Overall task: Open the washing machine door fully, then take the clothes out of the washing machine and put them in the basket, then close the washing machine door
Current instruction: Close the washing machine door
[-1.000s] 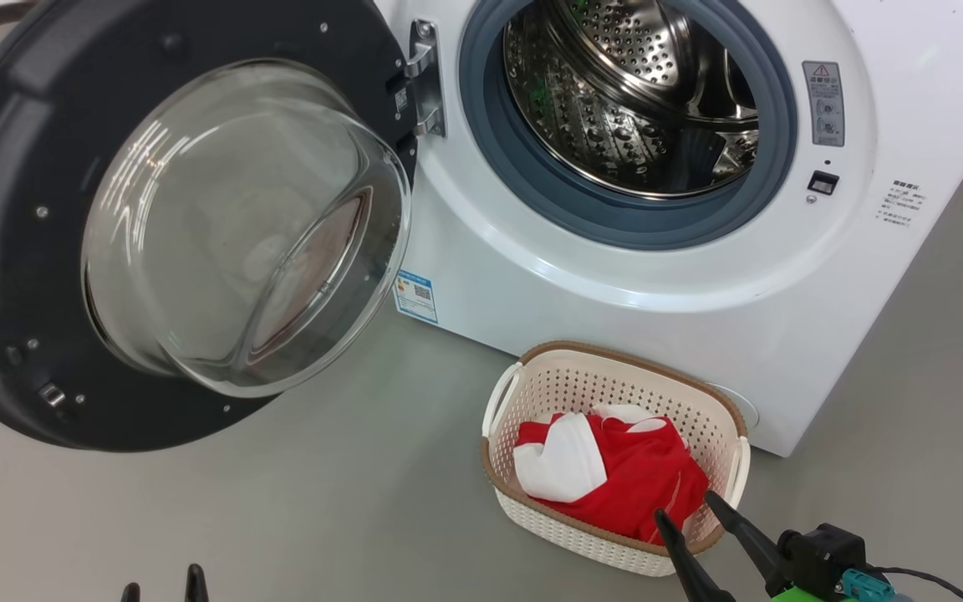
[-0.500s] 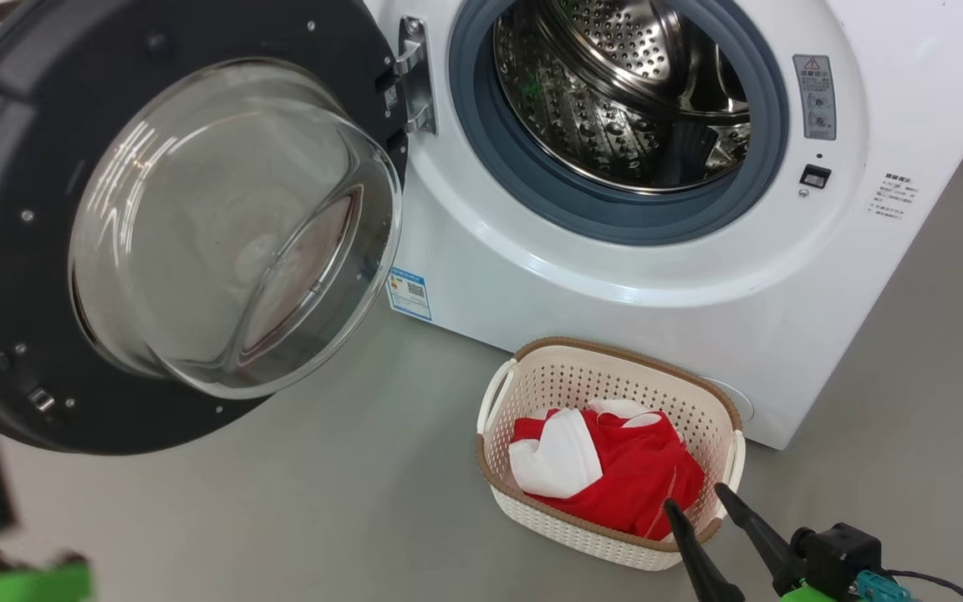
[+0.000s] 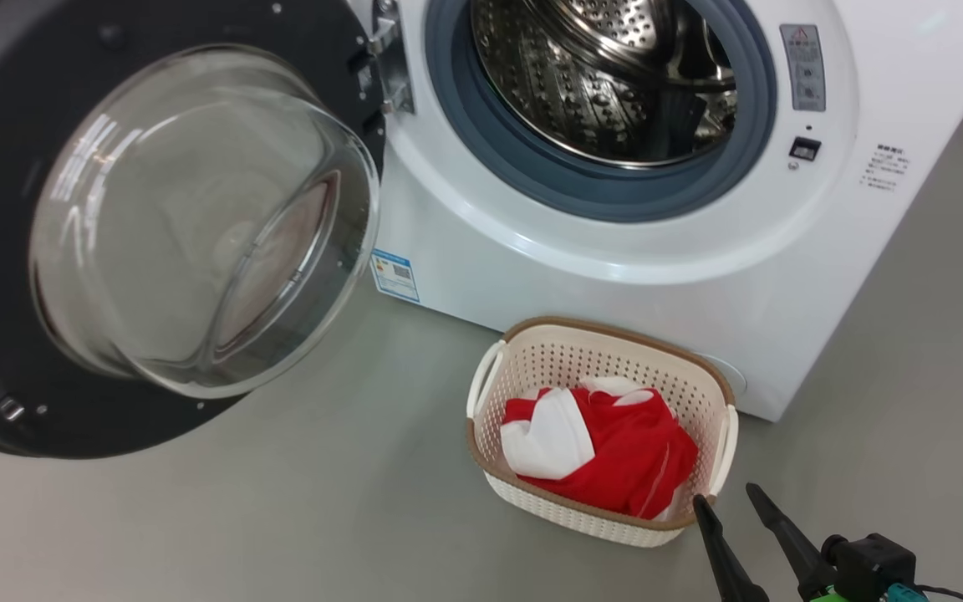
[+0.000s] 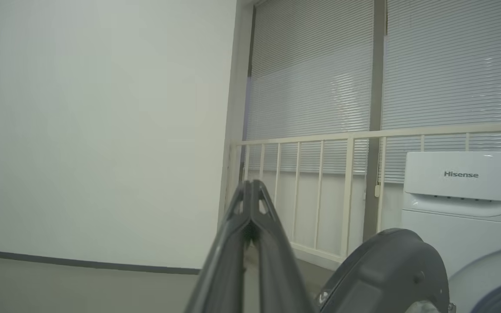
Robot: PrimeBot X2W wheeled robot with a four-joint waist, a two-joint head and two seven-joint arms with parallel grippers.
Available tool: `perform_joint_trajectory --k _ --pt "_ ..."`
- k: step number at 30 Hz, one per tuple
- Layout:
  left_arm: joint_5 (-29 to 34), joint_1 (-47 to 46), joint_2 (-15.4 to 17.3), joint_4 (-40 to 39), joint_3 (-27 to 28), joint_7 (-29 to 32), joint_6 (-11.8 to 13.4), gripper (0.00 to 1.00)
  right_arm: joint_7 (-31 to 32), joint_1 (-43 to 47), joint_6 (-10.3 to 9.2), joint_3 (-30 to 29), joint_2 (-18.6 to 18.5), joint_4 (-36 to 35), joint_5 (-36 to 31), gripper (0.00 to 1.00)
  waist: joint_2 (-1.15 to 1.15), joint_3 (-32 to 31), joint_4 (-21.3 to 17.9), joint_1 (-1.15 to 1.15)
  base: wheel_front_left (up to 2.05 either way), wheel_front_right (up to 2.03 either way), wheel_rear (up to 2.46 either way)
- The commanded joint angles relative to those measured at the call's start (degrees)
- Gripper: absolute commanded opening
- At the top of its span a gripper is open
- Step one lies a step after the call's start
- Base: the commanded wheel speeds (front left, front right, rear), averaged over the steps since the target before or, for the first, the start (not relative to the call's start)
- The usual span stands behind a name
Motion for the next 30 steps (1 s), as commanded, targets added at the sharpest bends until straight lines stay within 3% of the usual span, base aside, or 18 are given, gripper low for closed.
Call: perform_joint_trajectory --k 1,7,12,20,30 --pt "-0.71 -2.08 3.88 0.04 1.5 -0.21 -0.3 0.0 -0.38 -1.54 0.37 1.09 -0.51 -1.51 -0.62 1.0 0.0 1.38 -1.25 0.0 0.0 0.0 0.0" --pt "-12.73 -7.87 10.18 15.37 -2.76 2.17 -0.31 0.0 -0.38 -3.26 0.37 0.98 -0.74 -1.82 -1.36 1.0 0.0 4.52 -2.91 0.0 0.0 0.0 0.0" --pt "-24.08 -11.22 12.89 22.8 -7.88 11.33 -0.31 0.0 -0.38 -4.56 0.37 0.53 -1.03 -2.03 -1.94 1.0 0.0 7.2 -3.41 0.0 0.0 0.0 0.0" --pt "-35.16 -12.69 16.58 26.47 -14.66 24.08 -0.31 0.0 -0.38 -5.8 0.37 -0.07 -0.99 -2.15 -2.6 1.0 0.0 9.4 -3.44 0.0 0.0 0.0 0.0" --pt "-43.83 -9.32 17.92 22.08 -20.62 32.62 -0.32 0.0 -0.38 -6.18 0.37 -0.14 -0.67 -1.61 -2.51 1.0 0.0 8.7 -3.04 0.0 0.0 0.0 0.0"
